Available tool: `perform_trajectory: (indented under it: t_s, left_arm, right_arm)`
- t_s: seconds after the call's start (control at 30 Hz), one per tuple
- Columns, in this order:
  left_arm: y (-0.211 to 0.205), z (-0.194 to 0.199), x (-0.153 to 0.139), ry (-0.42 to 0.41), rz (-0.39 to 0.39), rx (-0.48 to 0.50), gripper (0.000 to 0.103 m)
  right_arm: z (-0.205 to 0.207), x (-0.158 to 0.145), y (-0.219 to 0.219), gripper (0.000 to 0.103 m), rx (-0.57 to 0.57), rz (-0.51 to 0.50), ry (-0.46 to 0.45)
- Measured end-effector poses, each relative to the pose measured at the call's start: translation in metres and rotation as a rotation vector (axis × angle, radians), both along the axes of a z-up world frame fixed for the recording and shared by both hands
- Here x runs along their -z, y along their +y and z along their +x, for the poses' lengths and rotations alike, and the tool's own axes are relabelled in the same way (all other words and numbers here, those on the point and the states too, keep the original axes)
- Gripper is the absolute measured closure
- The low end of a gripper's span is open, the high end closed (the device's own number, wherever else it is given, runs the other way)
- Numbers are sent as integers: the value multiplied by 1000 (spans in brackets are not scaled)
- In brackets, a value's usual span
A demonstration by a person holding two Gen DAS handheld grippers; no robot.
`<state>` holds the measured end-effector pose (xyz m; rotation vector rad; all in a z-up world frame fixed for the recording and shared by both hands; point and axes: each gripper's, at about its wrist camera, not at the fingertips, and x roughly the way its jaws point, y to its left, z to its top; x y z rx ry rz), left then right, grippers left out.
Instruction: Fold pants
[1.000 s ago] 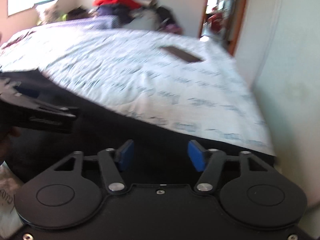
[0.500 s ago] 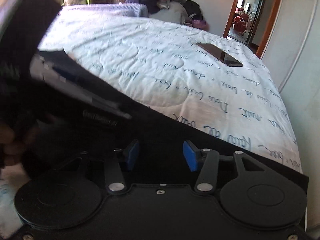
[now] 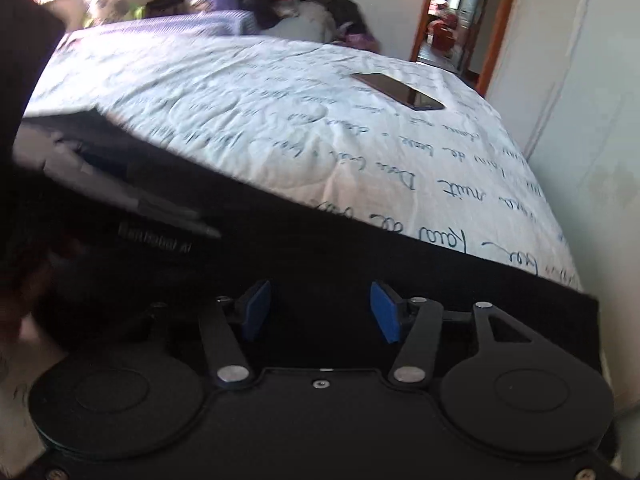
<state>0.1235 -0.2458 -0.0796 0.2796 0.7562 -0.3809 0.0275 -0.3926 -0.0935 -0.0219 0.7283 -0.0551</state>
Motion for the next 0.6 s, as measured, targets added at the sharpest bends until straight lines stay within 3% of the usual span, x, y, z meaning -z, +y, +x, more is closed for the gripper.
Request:
perform_trajectory:
  t_s: [0.1, 0.2, 0.33, 0.5, 0.6]
  left_arm:
    - [0, -8, -9, 8, -45, 29, 1]
    - [-5, -18, -10, 7, -68, 50, 1]
    - [-24, -17, 8, 14, -10, 70, 0]
    - [-21, -17, -1, 9, -34, 56, 1]
    - [-14, -23, -4, -3, -46, 50, 1]
  right_arm:
    - [-1, -8, -2, 48, 33, 31, -30]
    - [-14, -17, 2, 48, 18, -21, -48]
    - [-18, -9, -10, 48, 42, -19, -6]
    - [-13, -3, -19, 46, 76, 6, -9]
    - [-25, -12, -13, 46, 73, -61, -21]
